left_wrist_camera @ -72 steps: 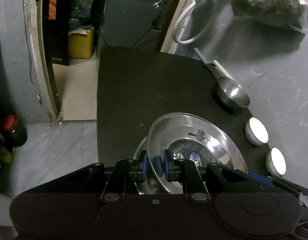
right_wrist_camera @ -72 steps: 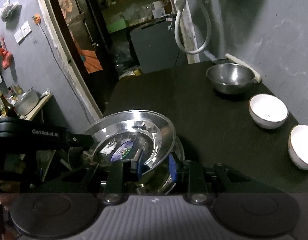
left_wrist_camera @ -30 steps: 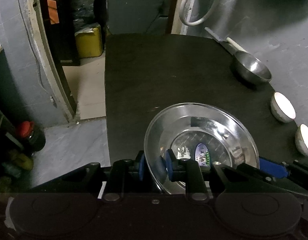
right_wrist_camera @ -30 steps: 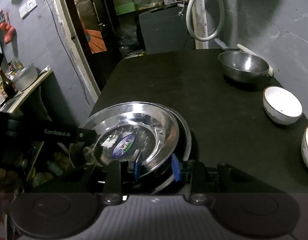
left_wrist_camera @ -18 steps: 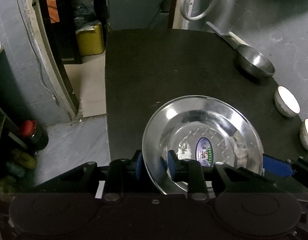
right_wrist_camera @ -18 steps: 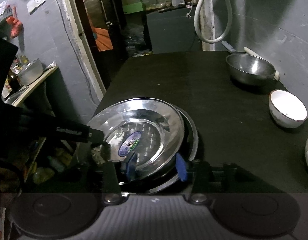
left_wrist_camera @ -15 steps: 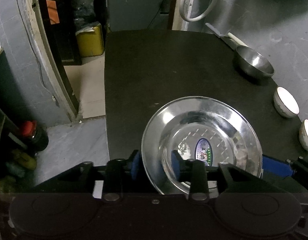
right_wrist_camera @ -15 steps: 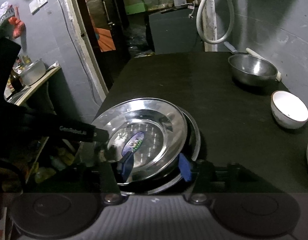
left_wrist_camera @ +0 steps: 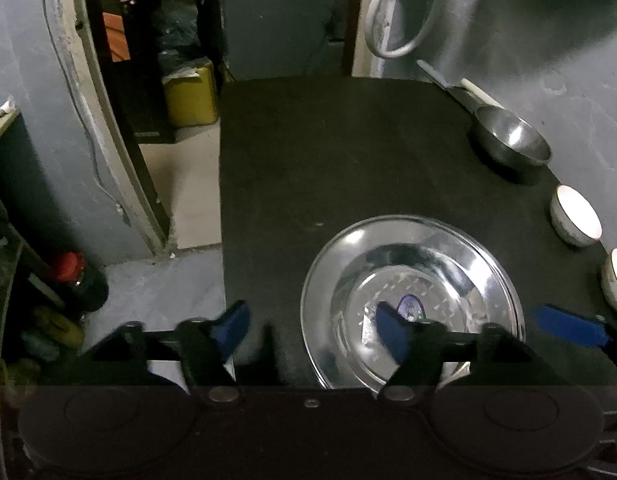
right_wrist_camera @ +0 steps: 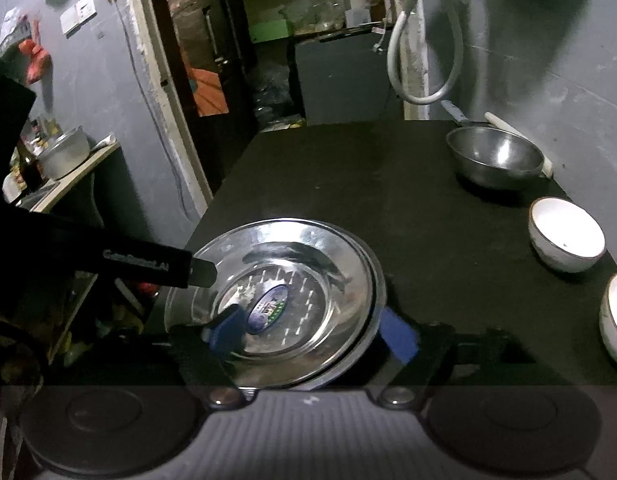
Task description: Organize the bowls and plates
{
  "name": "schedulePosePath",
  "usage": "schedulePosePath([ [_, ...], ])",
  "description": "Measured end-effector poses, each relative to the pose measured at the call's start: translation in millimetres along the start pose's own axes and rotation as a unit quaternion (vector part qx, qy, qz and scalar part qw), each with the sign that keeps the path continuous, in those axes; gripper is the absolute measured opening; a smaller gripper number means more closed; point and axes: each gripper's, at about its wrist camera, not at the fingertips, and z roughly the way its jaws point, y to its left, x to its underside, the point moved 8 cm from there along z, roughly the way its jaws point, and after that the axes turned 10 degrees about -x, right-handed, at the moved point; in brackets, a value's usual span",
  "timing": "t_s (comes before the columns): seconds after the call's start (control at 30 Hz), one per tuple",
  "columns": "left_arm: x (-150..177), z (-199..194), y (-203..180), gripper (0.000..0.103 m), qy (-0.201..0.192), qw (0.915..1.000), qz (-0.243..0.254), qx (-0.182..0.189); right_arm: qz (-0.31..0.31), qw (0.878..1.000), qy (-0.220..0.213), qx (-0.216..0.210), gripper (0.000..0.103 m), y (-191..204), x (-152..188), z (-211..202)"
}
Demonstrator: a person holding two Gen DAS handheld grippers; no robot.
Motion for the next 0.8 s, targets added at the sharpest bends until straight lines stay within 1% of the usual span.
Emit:
schedulePosePath([
  [0.07,-3,-1,1,0.091,-0.005,1.0,-0.003,-0.006,0.009,1.0,-0.009,0.007,0.092,-5,-1,-3],
  [0.17,-7,-2,-1,0.1,-0.007,0.9999,-0.005,-0.01,0.027,0.999,-0.02,0.021,0.101,-16,0,-8],
  [0.27,-13,-3,-4,0.101,-0.017,0.9998,-0.007,-0.01,0.053,0.997,-0.035,0.036,0.103,-31,0,-15],
  [0.37,-21,-6,-9,0.101,-0.034,0.9994,-0.007,-0.007,0.076,0.994,-0.063,0.057,0.103,-50,-2,-26],
  [0.53,-45,-3,-28,0.102,-0.048,0.9987,0.005,0.014,0.097,0.984,-0.111,0.1,0.103,-88,-16,-48],
  [0.7,-82,18,-61,0.102,-0.054,0.9976,0.015,0.041,0.102,0.977,-0.121,0.142,0.103,-134,-45,-52],
  [0.8,-101,34,-86,0.102,-0.057,0.9962,0.017,0.063,0.116,0.974,-0.121,0.151,0.103,-156,-58,-48],
])
